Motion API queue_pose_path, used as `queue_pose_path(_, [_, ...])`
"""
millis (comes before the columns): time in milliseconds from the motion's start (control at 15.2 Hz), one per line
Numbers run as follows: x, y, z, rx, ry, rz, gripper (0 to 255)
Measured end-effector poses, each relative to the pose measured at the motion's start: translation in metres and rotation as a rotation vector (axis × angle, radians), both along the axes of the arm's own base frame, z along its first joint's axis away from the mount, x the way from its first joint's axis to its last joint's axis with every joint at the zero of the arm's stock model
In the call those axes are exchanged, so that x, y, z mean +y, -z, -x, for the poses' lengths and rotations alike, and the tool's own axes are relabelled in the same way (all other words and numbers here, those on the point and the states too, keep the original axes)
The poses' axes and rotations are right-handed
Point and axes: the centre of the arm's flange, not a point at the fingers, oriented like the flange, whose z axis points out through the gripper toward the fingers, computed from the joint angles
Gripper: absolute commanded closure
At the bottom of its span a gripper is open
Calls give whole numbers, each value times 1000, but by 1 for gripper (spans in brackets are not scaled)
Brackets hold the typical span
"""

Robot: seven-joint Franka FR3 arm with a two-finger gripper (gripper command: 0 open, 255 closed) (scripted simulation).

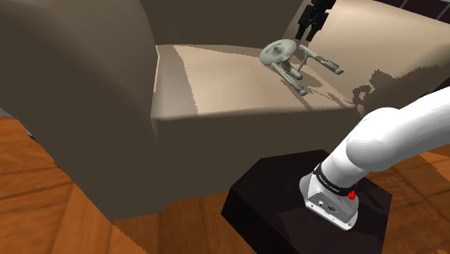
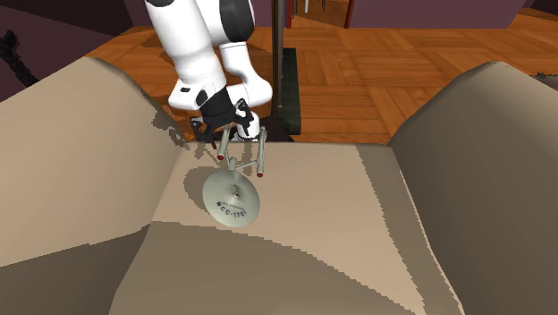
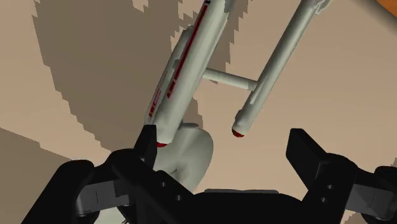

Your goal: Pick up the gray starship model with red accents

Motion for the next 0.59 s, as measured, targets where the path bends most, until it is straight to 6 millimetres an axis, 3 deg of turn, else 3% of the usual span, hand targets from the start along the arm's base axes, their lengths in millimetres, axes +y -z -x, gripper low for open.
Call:
queue_pose_path(198, [-34, 5, -13, -1, 2, -9, 0])
queue_pose_path(594, [-39, 30, -14, -1, 1, -11, 0])
